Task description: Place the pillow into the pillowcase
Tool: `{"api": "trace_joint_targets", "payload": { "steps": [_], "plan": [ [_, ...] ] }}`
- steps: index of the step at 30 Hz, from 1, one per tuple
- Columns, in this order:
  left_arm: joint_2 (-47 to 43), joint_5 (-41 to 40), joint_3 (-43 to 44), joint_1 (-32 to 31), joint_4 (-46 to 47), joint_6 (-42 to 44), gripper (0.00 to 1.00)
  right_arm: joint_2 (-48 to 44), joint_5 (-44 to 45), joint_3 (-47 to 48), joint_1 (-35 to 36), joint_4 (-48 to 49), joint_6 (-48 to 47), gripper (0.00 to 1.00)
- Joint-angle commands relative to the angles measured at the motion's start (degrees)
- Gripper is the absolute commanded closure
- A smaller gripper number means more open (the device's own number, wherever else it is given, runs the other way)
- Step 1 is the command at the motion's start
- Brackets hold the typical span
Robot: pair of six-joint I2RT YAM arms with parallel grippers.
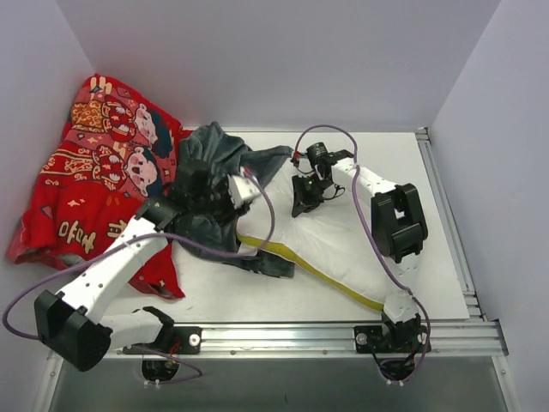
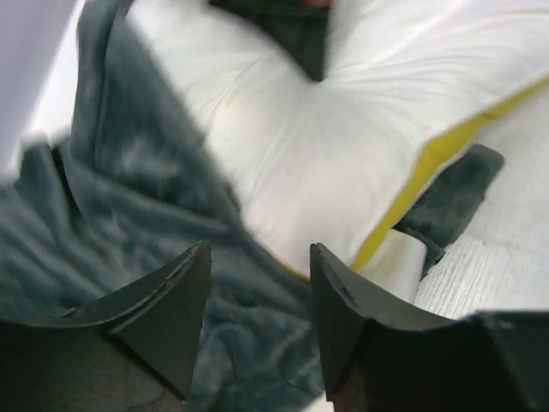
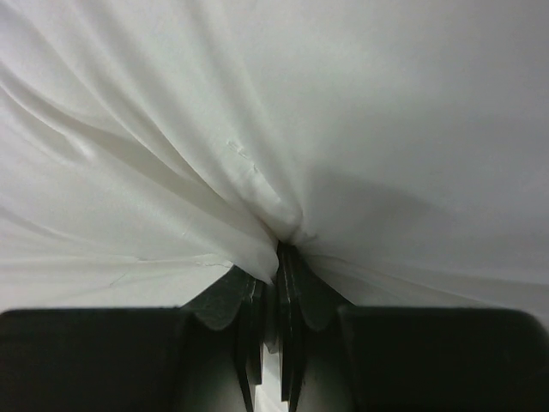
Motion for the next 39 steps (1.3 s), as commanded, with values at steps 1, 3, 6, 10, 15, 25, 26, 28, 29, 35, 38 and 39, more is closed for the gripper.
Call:
{"api": "trace_joint_targets", "payload": {
  "steps": [1,3,6,10,15,25,26,28,29,35,38,39],
  "plan": [
    [4.71,-0.64,3.07,9.29,-7.65,-26.07,0.41,-0.19,1.24,-2.65,0.27,-5.52,-1.66,1.0],
    [7.0,-0.54,2.45,12.02,-7.84,-29.42,0.4,-0.28,1.58,-2.74,0.45,-5.6,-1.92,1.0],
    [9.55,2.71,1.75,13.87,-7.05,-30.66,0.41,-0.46,2.29,-3.09,0.45,-5.6,-2.45,1.0],
    [12.89,5.7,0.7,15.36,-5.55,-31.18,0.43,-0.72,1.85,-3.44,0.45,-5.78,-2.62,1.0],
    [16.84,7.46,-0.8,15.98,-1.17,-33.38,0.44,-1.16,1.85,-3.44,0.45,-6.04,-3.24,1.0],
    [20.64,16.94,3.33,16.68,1.31,-34.44,1.0,-1.42,0.97,-3.79,0.27,-6.13,-3.77,1.0],
    [19.76,19.48,4.03,16.68,0.96,-34.53,1.0,-1.51,0.88,-3.62,0.27,-6.13,-3.59,1.0],
    [16.87,23.09,6.74,15.99,-0.01,-35.74,1.0,-1.34,-0.08,-3.18,0.27,-5.96,-2.89,1.0],
    [16.15,25.89,7.72,15.37,-0.19,-36.37,1.0,-1.33,-0.34,-2.91,0.27,-5.78,-2.45,1.0],
    [15.53,29.87,9.58,6.06,-0.37,-41.98,1.0,-1.86,-1.75,-1.51,0.45,-4.37,0.88,1.0],
    [16.06,28.12,3.89,4.91,4.54,-45.76,1.0,-3.26,-7.1,-1.94,-0.34,-3.5,3.43,1.0],
    [16.41,26.98,2.64,4.99,7.08,-46.3,1.0,-4.83,-9.12,-2.73,-0.61,-1.93,4.22,1.0]
  ]
}}
